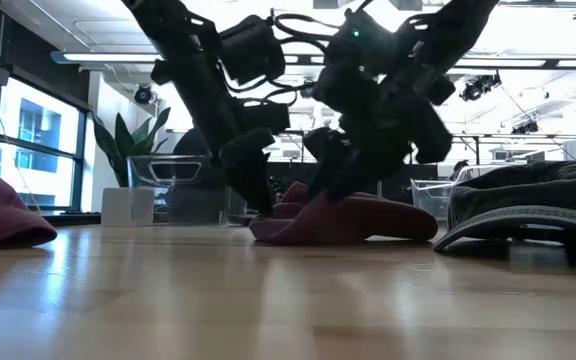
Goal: Pick & Place hat
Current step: Put the right red cap into the right transparent bin
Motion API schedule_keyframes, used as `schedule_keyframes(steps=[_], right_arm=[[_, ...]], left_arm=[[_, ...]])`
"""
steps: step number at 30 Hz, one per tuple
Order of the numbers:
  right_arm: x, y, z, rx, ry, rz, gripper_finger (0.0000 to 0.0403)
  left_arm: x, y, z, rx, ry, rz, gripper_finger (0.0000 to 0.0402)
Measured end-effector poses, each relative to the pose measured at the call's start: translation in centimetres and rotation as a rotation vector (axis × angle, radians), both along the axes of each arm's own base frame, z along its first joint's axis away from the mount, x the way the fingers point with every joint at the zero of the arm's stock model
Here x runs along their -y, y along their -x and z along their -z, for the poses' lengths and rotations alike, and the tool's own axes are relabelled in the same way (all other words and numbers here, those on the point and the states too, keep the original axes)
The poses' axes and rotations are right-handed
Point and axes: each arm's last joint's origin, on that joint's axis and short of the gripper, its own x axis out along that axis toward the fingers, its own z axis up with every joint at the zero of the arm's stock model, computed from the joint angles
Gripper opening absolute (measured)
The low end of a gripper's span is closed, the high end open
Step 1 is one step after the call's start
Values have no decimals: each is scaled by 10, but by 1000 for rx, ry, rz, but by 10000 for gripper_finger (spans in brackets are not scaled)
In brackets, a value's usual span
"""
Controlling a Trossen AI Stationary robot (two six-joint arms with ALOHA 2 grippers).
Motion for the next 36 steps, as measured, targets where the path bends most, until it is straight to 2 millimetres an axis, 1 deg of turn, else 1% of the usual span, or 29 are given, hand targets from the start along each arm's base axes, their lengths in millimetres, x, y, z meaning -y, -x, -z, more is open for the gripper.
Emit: schedule_keyframes(steps=[2,4,9,12,14,16,18,19,21,24,25,27,29,31,33,36], right_arm=[[-2,1,0,-14,-1,-3,182],[-6,3,-1,-31,17,24,181],[-17,5,-5,-29,99,12,196],[-22,6,-1,-33,199,-17,204],[-23,5,1,-30,280,-8,200],[-23,3,3,-19,326,-17,185],[-24,3,4,-18,347,-34,156],[-24,3,4,-13,348,-33,138],[-26,4,2,-12,333,-27,95],[-30,7,-6,-9,300,-3,27],[-33,9,-9,-16,290,2,16],[-37,13,-16,-26,258,19,18],[-39,17,-24,-31,175,29,34],[-39,19,-27,-39,86,23,40],[-40,19,-27,-52,58,30,31],[-41,19,-26,-58,47,15,11]], left_arm=[[0,-5,7,8,11,9,131],[0,-3,14,-33,16,12,131],[0,-4,19,-48,17,11,131],[0,-4,18,-43,16,12,131],[0,-5,18,-34,16,12,131],[0,-6,18,-27,16,12,131],[0,-6,18,-25,14,11,131],[0,-6,19,-27,14,11,131],[0,-10,28,-30,11,8,131],[-1,-12,30,-26,-16,-9,131],[-1,-12,30,-23,-24,-11,131],[-1,-13,30,-18,-32,-5,131],[-1,-13,29,-14,-44,0,131],[-1,-13,30,-21,-62,1,131],[0,-12,28,-23,-66,8,131],[10,-6,13,-15,-73,29,131]])
